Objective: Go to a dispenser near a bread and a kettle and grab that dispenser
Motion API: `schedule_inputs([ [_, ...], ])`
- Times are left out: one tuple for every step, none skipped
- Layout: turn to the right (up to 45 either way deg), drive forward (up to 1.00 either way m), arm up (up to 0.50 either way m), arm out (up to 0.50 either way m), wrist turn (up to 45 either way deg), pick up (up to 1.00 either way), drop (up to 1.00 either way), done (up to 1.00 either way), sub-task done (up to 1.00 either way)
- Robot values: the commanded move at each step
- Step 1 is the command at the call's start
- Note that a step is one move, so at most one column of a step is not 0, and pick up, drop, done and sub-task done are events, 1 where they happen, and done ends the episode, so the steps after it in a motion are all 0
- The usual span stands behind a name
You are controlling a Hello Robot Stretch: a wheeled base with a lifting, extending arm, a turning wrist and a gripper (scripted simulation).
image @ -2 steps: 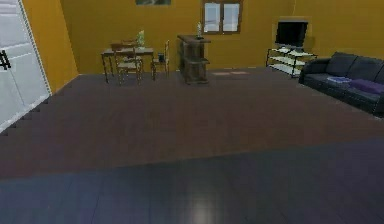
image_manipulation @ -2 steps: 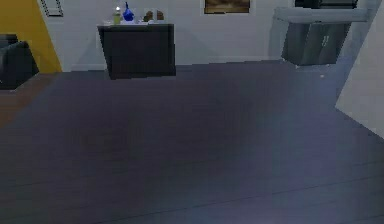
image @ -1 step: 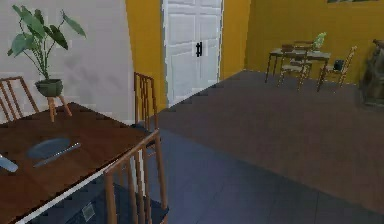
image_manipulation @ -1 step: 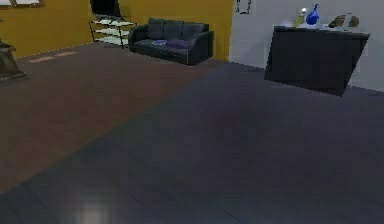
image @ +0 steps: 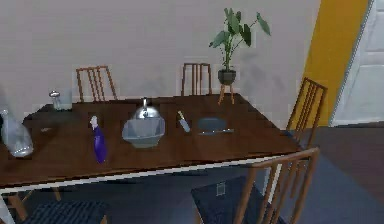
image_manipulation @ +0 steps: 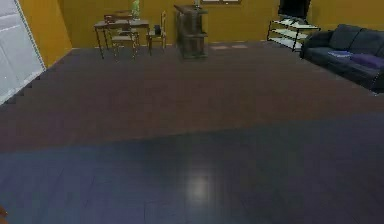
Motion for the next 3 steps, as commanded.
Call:
schedule_inputs([
  [45.0,0.00,0.00,0.00,0.0,0.00,0.00,0.00,0.00],
  [45.0,0.00,0.00,0.00,0.0,0.00,0.00,0.00,0.00],
  [45.0,0.00,0.00,0.00,0.0,0.00,0.00,0.00,0.00],
])
